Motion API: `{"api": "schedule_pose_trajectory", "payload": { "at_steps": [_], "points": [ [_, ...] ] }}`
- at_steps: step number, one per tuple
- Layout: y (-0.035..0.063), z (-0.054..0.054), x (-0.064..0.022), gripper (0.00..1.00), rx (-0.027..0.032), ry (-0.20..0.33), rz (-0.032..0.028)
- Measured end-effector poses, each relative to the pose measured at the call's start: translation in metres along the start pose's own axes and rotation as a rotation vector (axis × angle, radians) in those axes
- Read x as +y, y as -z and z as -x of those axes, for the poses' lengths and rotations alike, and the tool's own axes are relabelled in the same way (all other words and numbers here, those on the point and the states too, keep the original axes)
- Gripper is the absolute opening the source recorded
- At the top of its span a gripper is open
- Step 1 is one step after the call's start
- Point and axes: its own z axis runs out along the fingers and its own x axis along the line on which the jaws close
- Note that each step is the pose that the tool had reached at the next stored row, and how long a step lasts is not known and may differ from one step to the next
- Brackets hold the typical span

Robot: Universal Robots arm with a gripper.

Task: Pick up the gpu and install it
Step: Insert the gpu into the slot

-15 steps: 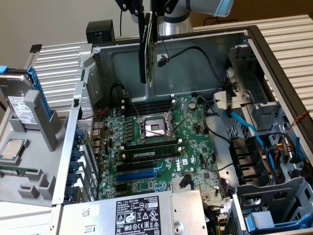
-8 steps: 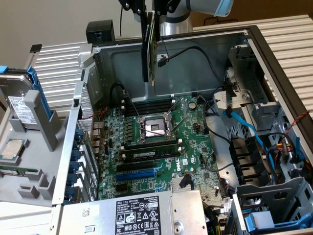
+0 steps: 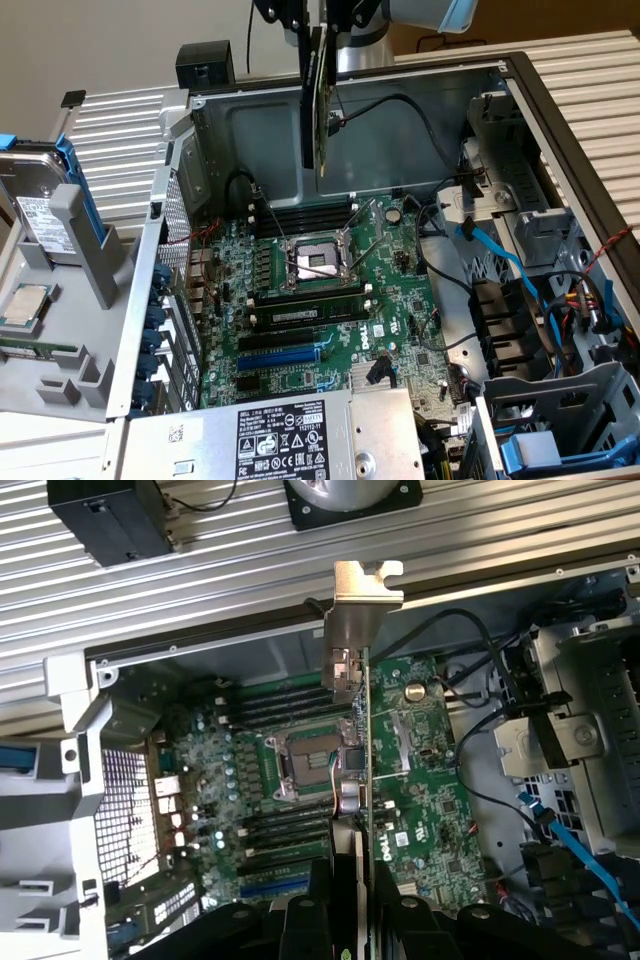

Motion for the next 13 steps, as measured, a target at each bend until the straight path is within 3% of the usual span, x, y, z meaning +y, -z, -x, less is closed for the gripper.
{"api": "schedule_pose_trajectory", "payload": {
  "at_steps": [9, 13],
  "points": [
    [-0.0032, 0.0002, -0.0005, 0.27, 0.0006, 0.002, 0.0],
    [-0.0038, 0.0002, -0.0006, 0.27, 0.0097, 0.063, -0.001]
  ]
}}
